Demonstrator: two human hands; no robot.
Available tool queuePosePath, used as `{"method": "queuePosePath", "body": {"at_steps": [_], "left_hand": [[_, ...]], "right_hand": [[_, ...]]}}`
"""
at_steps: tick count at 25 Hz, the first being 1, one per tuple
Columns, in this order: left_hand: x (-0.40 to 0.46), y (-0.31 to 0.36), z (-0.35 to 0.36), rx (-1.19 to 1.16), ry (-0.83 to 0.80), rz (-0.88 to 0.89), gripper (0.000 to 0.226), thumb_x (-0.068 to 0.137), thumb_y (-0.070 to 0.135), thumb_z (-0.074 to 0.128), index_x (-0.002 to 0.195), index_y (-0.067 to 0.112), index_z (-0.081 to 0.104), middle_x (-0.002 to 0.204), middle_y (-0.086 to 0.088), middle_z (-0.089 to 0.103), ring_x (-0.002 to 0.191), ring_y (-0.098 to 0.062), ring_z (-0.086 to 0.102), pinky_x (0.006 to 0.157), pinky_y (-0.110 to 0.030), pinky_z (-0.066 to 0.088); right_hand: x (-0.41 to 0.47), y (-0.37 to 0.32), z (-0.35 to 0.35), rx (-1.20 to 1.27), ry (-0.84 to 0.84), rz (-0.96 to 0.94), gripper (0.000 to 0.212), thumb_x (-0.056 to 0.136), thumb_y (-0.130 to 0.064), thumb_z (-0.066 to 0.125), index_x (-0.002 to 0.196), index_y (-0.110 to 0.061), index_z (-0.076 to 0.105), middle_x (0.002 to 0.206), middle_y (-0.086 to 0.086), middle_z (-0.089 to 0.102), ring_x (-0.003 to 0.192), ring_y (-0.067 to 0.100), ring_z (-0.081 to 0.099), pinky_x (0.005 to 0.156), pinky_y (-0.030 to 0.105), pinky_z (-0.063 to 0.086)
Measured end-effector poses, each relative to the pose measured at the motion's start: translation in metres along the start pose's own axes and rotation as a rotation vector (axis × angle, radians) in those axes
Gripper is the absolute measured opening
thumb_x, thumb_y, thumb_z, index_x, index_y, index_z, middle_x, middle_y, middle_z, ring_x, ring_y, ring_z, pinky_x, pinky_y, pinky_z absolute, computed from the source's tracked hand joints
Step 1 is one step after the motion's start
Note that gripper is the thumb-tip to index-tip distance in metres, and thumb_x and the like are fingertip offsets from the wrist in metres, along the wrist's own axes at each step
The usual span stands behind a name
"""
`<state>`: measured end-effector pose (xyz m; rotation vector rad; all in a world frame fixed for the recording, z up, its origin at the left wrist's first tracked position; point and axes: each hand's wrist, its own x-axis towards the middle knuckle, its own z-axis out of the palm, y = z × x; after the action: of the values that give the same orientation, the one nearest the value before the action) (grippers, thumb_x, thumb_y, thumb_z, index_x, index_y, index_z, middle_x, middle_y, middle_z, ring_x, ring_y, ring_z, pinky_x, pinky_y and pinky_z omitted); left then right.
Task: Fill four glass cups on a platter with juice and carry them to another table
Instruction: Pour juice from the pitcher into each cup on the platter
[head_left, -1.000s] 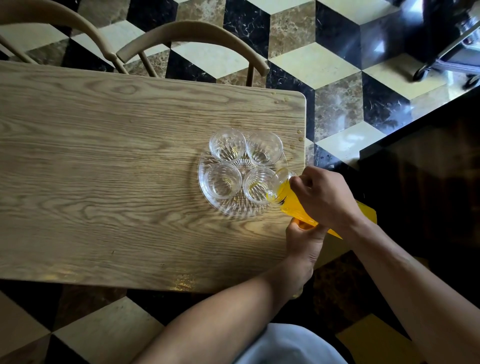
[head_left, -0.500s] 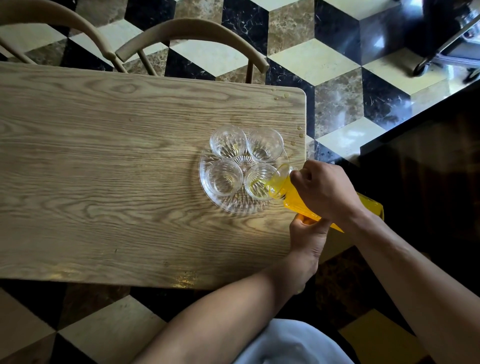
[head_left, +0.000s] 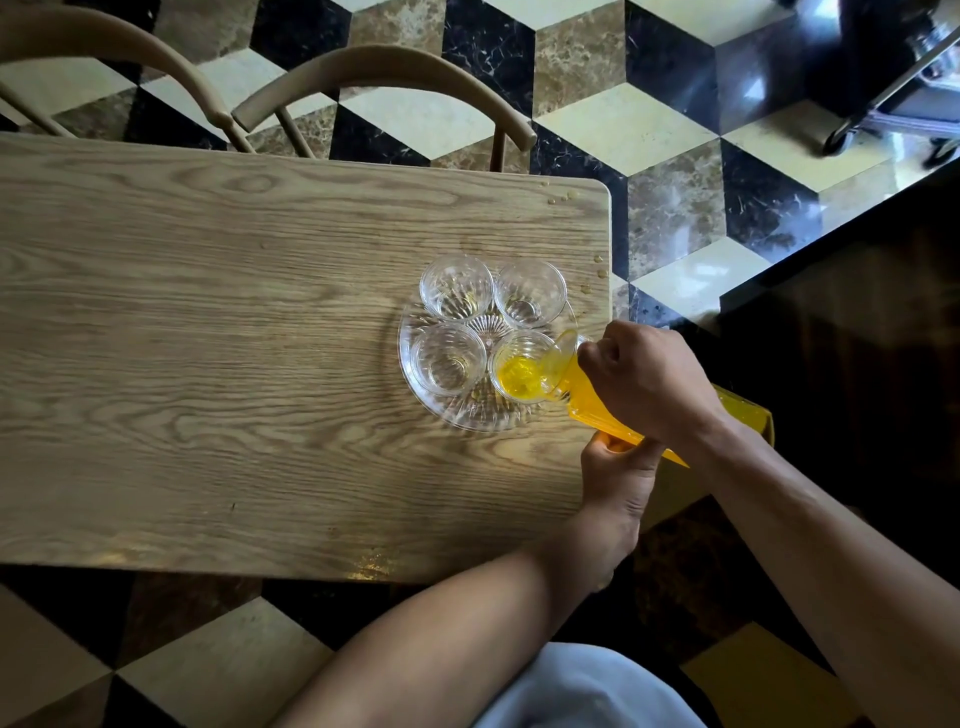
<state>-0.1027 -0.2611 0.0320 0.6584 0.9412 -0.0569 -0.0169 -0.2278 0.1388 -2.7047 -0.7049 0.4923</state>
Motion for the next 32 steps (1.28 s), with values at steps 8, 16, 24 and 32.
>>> {"method": "queuePosePath", "body": {"at_steps": [8,16,24,32], "left_hand": [[0.0030,-0.0025,-0.0015,-0.018,0.017,0.000,0.090,0.013,0.070,0.094,0.080,0.017,0.065,0.066,0.011,0.070,0.065,-0.008,0.055,0.075,-0.036,0.048],[-0.0005,0.0011,0.0029,-0.008,0.017,-0.003,0.089,0.017,0.069,0.095,0.084,0.016,0.068,0.076,0.005,0.073,0.079,-0.017,0.058,0.080,-0.039,0.050],[-0.0005,0.0028,0.0078,-0.018,0.026,-0.016,0.091,0.019,0.069,0.096,0.087,0.015,0.067,0.084,-0.004,0.069,0.085,-0.019,0.054,0.081,-0.040,0.049],[-0.0015,0.0019,0.0073,-0.029,0.016,-0.019,0.091,0.019,0.068,0.096,0.087,0.015,0.068,0.080,-0.001,0.071,0.084,-0.019,0.056,0.082,-0.040,0.050]], "right_hand": [[0.0019,-0.0014,0.0024,-0.013,-0.004,0.006,0.041,0.095,-0.034,0.051,0.061,-0.016,0.036,0.057,0.001,0.043,0.059,0.027,0.043,0.047,0.026,0.026],[0.0041,-0.0029,-0.0004,-0.038,-0.002,0.021,0.041,0.096,-0.036,0.050,0.062,-0.015,0.038,0.059,0.003,0.045,0.059,0.028,0.045,0.047,0.027,0.027],[0.0066,-0.0068,-0.0058,-0.049,-0.005,0.030,0.042,0.095,-0.034,0.050,0.061,-0.016,0.034,0.057,0.001,0.042,0.054,0.024,0.038,0.047,0.026,0.026],[0.0053,-0.0091,-0.0065,-0.047,-0.021,0.014,0.042,0.095,-0.033,0.050,0.060,-0.016,0.034,0.058,0.002,0.043,0.053,0.023,0.038,0.047,0.026,0.026]]}}
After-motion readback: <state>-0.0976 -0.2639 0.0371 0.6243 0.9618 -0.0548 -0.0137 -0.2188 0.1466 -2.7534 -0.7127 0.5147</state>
